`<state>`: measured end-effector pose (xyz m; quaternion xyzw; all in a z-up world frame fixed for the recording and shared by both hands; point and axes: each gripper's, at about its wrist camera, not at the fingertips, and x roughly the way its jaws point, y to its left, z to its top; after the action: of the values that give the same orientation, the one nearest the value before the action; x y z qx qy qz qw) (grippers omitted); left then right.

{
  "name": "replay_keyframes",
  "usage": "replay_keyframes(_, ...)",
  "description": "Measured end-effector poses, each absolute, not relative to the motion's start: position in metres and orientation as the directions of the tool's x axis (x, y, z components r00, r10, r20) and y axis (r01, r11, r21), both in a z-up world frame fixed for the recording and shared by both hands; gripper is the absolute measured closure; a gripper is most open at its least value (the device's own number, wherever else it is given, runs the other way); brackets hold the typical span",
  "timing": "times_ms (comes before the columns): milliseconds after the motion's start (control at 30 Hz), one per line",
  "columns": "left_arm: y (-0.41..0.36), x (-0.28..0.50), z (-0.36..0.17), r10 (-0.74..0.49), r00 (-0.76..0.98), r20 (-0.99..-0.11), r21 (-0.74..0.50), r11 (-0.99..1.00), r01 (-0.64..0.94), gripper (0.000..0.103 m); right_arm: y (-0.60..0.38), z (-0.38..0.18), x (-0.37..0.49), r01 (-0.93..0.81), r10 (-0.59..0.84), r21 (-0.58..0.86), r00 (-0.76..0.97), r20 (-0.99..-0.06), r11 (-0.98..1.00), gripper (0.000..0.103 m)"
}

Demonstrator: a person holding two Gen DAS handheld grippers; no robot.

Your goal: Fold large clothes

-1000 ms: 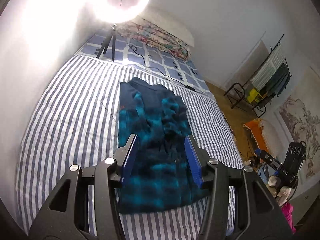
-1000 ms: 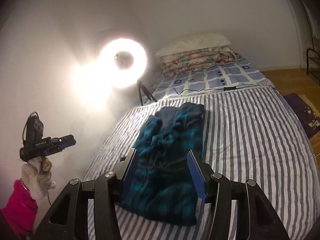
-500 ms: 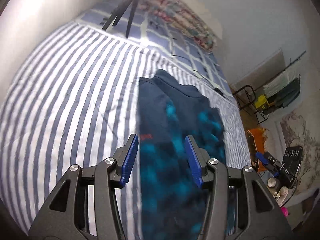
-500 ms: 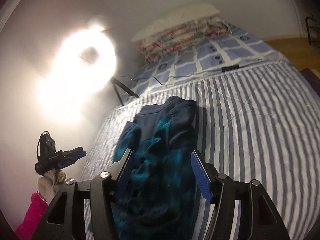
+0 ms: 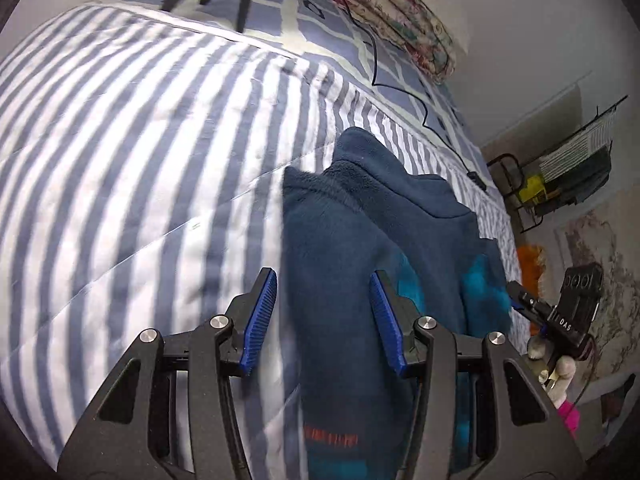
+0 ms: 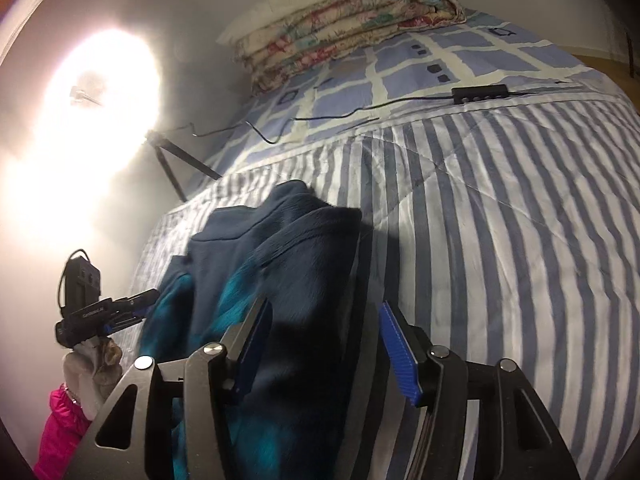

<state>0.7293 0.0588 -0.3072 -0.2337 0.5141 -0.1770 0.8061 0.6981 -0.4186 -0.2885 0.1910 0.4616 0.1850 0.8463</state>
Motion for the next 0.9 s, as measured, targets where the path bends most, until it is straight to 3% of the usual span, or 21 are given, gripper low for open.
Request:
replay_keyframes(233,0.028,0.748,-0.310,-0.486,0.418,-0.768,-0.498,0.863,0.088,0.053,-0.402,-0.302,0.729,-0.158,0.463,0.446,0.486,-0.741,0.881,0.046)
replay_keyframes(300,0.022,0.748,-0.310,-0.466,0.438,-0.769,-0.472,0.876,0.103,0.062,-0.394,-0.305,0.734,-0.165,0.455,0.433,0.485,-0.747,0.886,0.048)
replay_keyframes(333,0.018,0.748,-0.312,-0.457,0.440,-0.773,-0.458,0.882,0.112,0.084,-0.387,-0.307,0.736,-0.179,0.449,0.416,0.482,-0.753,0.891,0.066)
replay_keyframes(367,0.014,0.747,-0.312,-0.458,0.434,-0.776,-0.450,0.884,0.128,0.090,-0.379,-0.309,0.736,-0.198,0.445,0.400,0.470,-0.762,0.895,0.077)
replay_keyframes(400,0.010,0.745,-0.310,-0.442,0.446,-0.778,-0.422,0.894,0.148,0.091,-0.374,-0.310,0.735,-0.209,0.434,0.381,0.470,-0.769,0.901,0.080)
replay_keyframes(433,0.006,0.743,-0.307,-0.430,0.455,-0.780,-0.402,0.901,0.163,0.093,-0.366,-0.308,0.733,-0.235,0.420,0.349,0.480,-0.770,0.907,0.091)
replay_keyframes(467,0.005,0.742,-0.303,-0.427,0.464,-0.776,-0.394,0.903,0.173,0.093,-0.363,-0.306,0.730,-0.249,0.415,0.334,0.485,-0.769,0.909,0.093)
replay_keyframes(900,0.007,0.678,-0.211,-0.468,0.578,-0.669,-0.397,0.882,0.255,0.094,-0.366,-0.219,0.674,-0.343,0.444,0.286,0.616,-0.651,0.895,0.097)
